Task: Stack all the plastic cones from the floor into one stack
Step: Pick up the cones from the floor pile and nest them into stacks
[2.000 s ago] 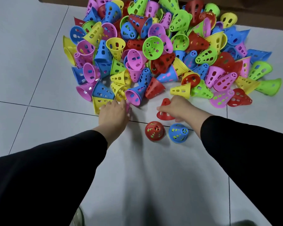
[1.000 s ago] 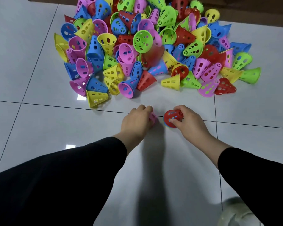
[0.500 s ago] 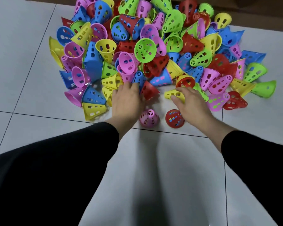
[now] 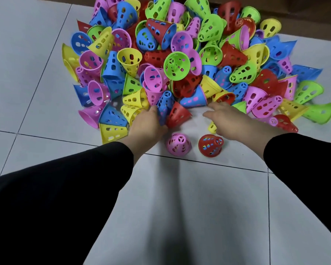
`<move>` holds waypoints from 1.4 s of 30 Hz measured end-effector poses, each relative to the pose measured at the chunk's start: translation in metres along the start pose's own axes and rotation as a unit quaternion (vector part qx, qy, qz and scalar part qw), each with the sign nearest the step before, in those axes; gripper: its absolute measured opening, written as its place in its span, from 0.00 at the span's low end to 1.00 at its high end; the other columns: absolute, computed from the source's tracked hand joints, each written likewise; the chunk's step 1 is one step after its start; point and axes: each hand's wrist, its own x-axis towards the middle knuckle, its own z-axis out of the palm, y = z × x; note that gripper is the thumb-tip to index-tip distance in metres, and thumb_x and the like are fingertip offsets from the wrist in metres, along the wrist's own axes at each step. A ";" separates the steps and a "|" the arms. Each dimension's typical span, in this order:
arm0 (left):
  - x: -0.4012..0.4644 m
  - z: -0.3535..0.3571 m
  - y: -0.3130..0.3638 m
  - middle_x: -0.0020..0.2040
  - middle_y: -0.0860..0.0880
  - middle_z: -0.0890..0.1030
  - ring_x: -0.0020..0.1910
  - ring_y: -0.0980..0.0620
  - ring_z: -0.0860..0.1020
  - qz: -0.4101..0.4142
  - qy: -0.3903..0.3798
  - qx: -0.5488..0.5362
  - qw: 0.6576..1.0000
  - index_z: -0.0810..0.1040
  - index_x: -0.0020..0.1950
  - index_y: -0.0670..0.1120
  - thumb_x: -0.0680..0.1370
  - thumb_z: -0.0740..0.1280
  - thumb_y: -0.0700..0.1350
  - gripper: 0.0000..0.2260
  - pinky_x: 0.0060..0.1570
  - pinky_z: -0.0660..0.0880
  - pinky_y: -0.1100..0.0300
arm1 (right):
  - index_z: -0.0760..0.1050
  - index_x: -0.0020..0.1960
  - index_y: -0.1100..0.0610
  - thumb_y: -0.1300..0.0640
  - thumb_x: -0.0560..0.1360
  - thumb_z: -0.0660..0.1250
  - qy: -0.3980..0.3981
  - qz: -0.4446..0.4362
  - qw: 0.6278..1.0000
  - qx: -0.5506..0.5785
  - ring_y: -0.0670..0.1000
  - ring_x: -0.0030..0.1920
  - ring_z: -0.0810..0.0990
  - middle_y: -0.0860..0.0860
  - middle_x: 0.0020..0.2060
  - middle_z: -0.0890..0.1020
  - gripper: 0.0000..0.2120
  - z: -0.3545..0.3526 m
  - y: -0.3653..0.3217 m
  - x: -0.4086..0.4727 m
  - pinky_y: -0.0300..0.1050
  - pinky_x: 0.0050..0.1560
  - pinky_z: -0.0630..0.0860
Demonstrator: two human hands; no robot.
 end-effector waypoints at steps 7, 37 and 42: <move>-0.032 -0.023 0.002 0.55 0.52 0.80 0.49 0.63 0.79 0.068 0.005 -0.341 0.938 0.70 0.69 0.48 0.76 0.73 0.51 0.24 0.48 0.77 0.66 | 0.72 0.69 0.51 0.56 0.76 0.69 0.038 -0.010 0.996 -0.078 0.58 0.63 0.70 0.52 0.63 0.75 0.21 0.008 0.006 -0.018 0.53 0.59 0.73; -0.045 0.017 0.034 0.58 0.48 0.79 0.56 0.47 0.78 0.075 0.102 -0.206 0.970 0.74 0.65 0.50 0.80 0.60 0.61 0.20 0.55 0.76 0.50 | 0.73 0.67 0.58 0.43 0.77 0.66 0.272 0.195 0.869 0.364 0.58 0.64 0.72 0.55 0.62 0.77 0.25 0.037 -0.007 -0.089 0.54 0.64 0.71; 0.003 0.017 0.047 0.61 0.41 0.79 0.58 0.39 0.77 -0.030 -0.010 -0.046 0.998 0.70 0.70 0.43 0.79 0.67 0.53 0.24 0.54 0.74 0.51 | 0.64 0.75 0.63 0.53 0.80 0.67 0.163 0.246 0.897 0.330 0.61 0.66 0.72 0.61 0.66 0.75 0.28 0.026 0.034 -0.064 0.51 0.63 0.71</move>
